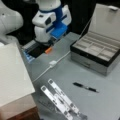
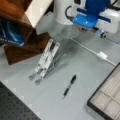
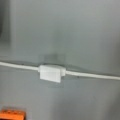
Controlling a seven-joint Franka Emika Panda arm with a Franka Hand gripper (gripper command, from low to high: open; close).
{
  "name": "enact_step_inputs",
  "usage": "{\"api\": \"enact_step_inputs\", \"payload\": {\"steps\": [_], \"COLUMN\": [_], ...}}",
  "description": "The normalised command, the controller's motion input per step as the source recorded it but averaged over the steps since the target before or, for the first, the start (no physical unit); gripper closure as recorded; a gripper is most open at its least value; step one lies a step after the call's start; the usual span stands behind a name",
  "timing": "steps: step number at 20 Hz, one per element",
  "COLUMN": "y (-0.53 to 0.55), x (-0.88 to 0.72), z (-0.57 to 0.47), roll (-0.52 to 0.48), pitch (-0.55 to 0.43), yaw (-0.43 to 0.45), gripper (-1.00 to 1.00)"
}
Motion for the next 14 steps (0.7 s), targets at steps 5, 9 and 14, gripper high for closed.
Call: {"api": "enact_step_inputs", "payload": {"steps": [5, 9, 14], "y": [-0.2, -0.18, -0.17], "x": [0.27, 0.26, 0.24], "z": [0.28, 0.24, 0.18], "roll": [-0.027, -0.033, -0.073], "pitch": [0.375, 0.295, 0.23], "yaw": [-0.021, 0.026, 0.09], "gripper": [-1.0, -1.0, -1.0]}}
